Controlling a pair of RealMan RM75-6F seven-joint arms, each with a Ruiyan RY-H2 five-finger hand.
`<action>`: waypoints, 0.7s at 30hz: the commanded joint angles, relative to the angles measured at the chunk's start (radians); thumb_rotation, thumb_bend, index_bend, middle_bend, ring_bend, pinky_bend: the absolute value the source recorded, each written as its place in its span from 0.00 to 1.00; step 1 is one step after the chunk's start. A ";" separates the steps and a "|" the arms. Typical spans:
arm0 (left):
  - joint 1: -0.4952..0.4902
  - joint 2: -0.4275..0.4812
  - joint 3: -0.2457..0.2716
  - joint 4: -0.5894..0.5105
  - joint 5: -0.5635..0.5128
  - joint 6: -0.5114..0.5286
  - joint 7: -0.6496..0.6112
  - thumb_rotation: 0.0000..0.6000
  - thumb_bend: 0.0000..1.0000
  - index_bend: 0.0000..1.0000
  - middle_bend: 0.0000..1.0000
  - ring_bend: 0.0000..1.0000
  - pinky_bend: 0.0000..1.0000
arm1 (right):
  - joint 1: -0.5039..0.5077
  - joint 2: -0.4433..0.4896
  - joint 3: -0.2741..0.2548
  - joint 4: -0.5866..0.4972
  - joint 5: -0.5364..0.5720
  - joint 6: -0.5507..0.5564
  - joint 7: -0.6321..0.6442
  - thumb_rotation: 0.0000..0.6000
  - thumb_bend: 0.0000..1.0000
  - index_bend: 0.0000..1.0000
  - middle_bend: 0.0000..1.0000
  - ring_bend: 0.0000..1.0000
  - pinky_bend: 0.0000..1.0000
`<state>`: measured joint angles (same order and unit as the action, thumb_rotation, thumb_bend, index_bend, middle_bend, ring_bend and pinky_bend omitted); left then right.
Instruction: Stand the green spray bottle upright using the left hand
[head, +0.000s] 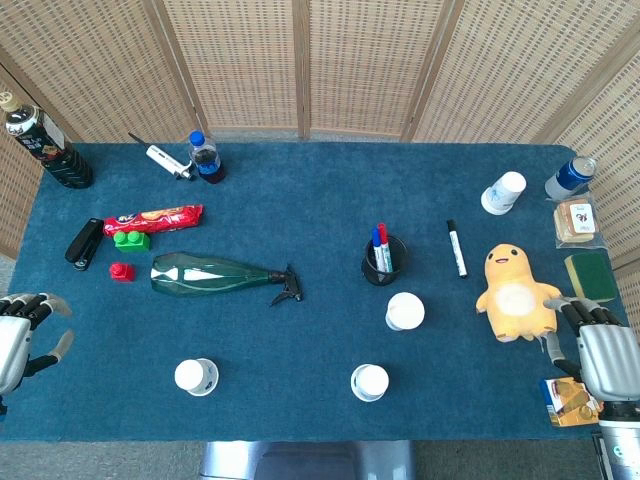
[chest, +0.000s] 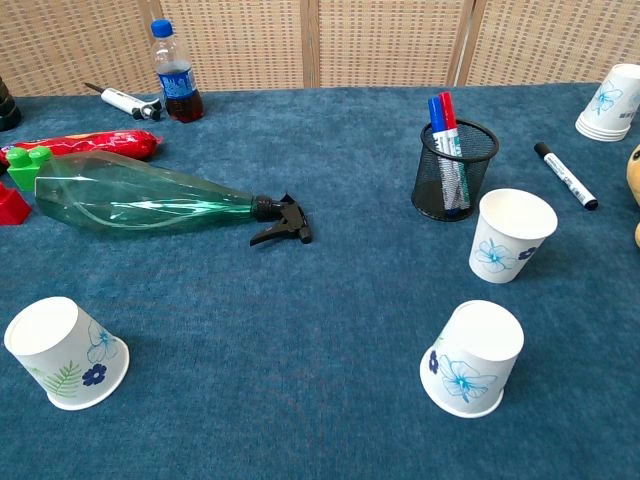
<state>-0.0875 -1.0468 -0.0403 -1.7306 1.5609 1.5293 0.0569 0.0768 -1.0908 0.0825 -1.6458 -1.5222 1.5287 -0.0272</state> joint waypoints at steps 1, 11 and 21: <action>-0.007 0.003 -0.003 -0.004 0.001 -0.009 0.004 1.00 0.39 0.45 0.43 0.38 0.31 | -0.004 0.000 -0.002 0.001 0.001 0.003 0.001 1.00 0.53 0.32 0.36 0.27 0.38; -0.054 0.040 -0.023 -0.044 -0.003 -0.064 0.035 1.00 0.39 0.41 0.40 0.37 0.31 | -0.006 -0.002 0.000 0.003 0.001 0.005 0.003 1.00 0.53 0.32 0.36 0.27 0.38; -0.222 0.117 -0.077 -0.157 -0.087 -0.319 0.107 1.00 0.38 0.29 0.27 0.28 0.24 | 0.010 -0.021 -0.002 0.000 -0.020 -0.007 0.010 1.00 0.53 0.32 0.36 0.27 0.38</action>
<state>-0.2561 -0.9570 -0.0965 -1.8453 1.5055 1.2780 0.1394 0.0862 -1.1117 0.0812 -1.6450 -1.5421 1.5222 -0.0173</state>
